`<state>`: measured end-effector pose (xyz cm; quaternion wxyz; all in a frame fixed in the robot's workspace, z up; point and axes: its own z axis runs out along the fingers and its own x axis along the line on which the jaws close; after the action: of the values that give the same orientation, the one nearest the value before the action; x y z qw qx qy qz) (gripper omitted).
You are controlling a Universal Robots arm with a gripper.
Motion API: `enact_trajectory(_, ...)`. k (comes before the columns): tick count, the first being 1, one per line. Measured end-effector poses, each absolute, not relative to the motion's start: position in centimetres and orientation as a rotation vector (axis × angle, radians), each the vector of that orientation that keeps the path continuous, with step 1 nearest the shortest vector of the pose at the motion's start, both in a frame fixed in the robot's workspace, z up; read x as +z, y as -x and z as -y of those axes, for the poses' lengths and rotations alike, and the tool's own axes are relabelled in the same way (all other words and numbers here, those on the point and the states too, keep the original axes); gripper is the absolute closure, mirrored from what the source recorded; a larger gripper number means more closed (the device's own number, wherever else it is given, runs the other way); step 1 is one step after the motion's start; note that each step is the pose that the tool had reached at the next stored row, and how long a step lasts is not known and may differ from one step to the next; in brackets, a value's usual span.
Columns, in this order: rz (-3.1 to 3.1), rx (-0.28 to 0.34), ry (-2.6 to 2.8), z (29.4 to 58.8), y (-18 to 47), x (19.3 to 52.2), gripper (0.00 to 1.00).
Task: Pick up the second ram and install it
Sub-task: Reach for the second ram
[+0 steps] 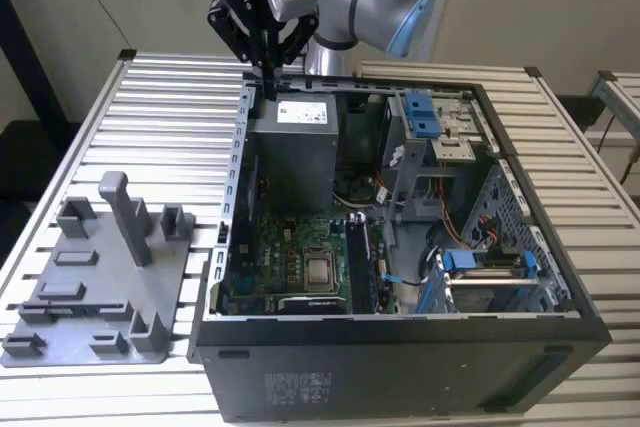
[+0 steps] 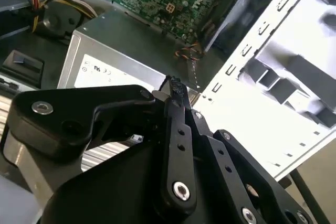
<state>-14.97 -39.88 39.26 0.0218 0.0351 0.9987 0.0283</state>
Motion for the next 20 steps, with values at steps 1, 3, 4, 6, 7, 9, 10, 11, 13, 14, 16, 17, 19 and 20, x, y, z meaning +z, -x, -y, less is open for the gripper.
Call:
enact_trajectory(1,-3.090,0.088,-0.108,39.9,15.4,39.3,0.89)
enact_trajectory(3,-3.082,0.088,-0.108,39.9,16.3,39.3,0.89)
enact_trajectory(4,-3.081,0.088,-0.108,39.9,16.6,39.3,0.89)
enact_trajectory(6,-3.081,0.088,-0.108,39.9,17.2,39.3,0.89)
enact_trajectory(7,-3.081,0.088,-0.108,39.9,17.6,39.3,0.89)
enact_trajectory(9,-3.085,0.088,-0.108,39.9,18.2,39.2,0.89)
enact_trajectory(10,-3.088,0.088,-0.108,39.9,18.5,39.2,0.89)
enact_trajectory(11,-3.092,0.088,-0.109,39.9,18.9,39.2,0.89)
enact_trajectory(13,-3.098,0.088,-0.109,39.9,19.6,39.1,0.89)
enact_trajectory(14,-3.100,0.088,-0.109,39.9,19.9,39.0,0.89)
enact_trajectory(16,-3.105,0.087,-0.110,39.9,20.6,39.0,0.89)
enact_trajectory(17,-3.106,0.087,-0.110,39.9,20.9,38.9,0.89)
enact_trajectory(19,-3.109,0.087,-0.110,39.9,21.6,38.9,0.89)
enact_trajectory(20,-3.109,0.087,-0.110,39.9,21.9,38.8,0.89)
